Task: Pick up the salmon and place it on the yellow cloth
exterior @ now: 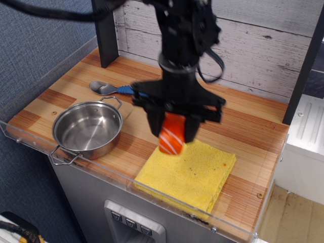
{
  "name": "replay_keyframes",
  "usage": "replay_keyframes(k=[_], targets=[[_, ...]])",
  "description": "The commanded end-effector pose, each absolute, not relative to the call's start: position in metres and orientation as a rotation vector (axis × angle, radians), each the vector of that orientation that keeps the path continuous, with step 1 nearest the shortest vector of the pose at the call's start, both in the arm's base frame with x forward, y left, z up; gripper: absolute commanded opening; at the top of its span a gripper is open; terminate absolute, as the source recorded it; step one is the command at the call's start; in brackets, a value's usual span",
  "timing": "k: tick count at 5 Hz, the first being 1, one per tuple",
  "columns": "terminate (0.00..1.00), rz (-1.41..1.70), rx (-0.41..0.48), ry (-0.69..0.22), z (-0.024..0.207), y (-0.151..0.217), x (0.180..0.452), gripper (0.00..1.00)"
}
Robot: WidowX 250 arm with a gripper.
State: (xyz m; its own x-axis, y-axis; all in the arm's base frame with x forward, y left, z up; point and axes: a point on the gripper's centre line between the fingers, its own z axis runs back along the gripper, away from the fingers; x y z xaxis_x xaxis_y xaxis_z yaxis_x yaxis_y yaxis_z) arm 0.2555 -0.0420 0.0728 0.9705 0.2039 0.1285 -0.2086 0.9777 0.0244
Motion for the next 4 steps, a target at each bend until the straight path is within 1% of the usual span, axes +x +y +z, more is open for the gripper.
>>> replay_keyframes(k=[1, 2, 3, 4], targets=[[0.00, 0.121, 0.011, -0.103, 0.048, -0.062, 0.241, 0.00], [0.00, 0.112, 0.025, -0.084, 0.040, -0.065, 0.239, 0.00], [0.00, 0.105, 0.025, -0.082, 0.036, -0.068, 0.240, 0.00], [0.00, 0.105, 0.028, -0.067, 0.036, -0.067, 0.241, 1.00]])
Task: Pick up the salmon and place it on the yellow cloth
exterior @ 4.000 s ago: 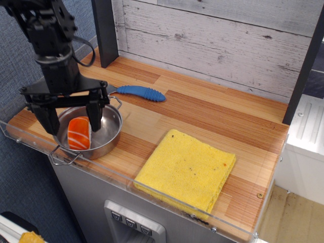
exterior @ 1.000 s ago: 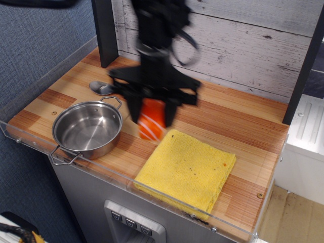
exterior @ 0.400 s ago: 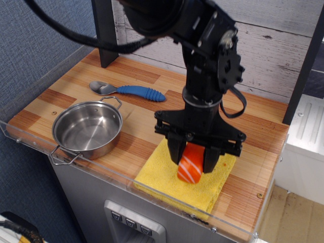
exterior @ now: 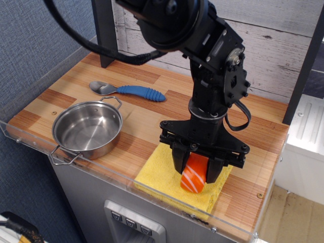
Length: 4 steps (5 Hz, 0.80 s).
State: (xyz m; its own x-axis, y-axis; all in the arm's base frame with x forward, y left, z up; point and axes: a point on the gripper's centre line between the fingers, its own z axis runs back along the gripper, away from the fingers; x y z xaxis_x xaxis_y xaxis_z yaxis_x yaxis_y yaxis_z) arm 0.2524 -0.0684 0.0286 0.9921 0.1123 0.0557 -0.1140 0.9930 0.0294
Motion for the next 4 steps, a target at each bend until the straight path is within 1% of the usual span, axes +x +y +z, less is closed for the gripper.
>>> replay_keyframes(k=[1, 2, 3, 4], targets=[[0.00, 0.098, 0.029, -0.069, 0.045, -0.065, 0.242, 1.00], [0.00, 0.093, 0.026, -0.077, 0.056, -0.064, 0.243, 1.00], [0.00, 0.112, 0.032, -0.100, 0.076, -0.058, 0.244, 1.00], [0.00, 0.124, 0.063, -0.102, 0.094, -0.040, 0.242, 1.00]])
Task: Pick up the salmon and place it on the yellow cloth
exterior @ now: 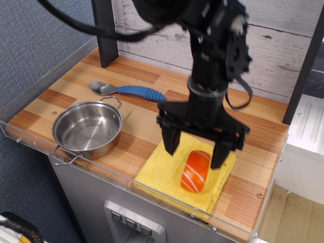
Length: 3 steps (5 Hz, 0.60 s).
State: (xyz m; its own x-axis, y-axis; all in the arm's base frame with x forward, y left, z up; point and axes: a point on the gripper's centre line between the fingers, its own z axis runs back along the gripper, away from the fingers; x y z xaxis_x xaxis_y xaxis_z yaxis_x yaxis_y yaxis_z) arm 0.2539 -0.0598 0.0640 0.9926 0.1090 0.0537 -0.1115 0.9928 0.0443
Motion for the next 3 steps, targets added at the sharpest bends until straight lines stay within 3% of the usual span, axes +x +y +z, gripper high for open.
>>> replay_keyframes(k=[1, 3], targets=[[0.00, 0.161, 0.070, -0.112, 0.109, -0.005, 0.237, 1.00], [0.00, 0.258, 0.048, -0.168, 0.139, 0.028, 0.244, 1.00]])
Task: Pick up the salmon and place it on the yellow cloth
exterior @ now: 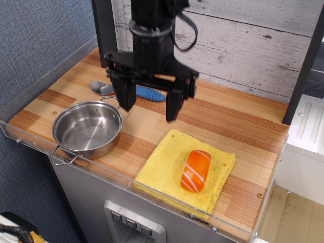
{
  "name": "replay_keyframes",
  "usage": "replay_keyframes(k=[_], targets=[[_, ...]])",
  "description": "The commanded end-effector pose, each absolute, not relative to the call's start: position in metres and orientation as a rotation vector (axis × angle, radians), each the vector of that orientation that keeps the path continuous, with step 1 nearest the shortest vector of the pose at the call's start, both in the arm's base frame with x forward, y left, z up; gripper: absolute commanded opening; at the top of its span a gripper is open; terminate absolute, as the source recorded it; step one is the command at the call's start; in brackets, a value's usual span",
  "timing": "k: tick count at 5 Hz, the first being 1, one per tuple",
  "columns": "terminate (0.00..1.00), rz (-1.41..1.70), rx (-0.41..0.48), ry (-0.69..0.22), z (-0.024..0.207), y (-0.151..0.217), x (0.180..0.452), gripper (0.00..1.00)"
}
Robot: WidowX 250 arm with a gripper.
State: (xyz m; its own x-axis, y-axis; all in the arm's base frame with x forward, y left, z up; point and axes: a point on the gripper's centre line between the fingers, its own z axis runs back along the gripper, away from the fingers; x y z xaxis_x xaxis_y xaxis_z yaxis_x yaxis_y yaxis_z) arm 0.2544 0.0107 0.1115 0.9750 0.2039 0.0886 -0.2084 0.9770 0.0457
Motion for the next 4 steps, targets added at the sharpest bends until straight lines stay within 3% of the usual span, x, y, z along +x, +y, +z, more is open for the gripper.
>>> replay_keyframes(k=[1, 3, 4], targets=[[0.00, 0.300, 0.037, -0.191, 0.1492, 0.0393, 0.2440, 1.00], [0.00, 0.332, 0.009, -0.210, 0.1557, 0.0465, 0.2414, 1.00], [1.00, 0.332, 0.009, -0.210, 0.1557, 0.0465, 0.2414, 1.00]])
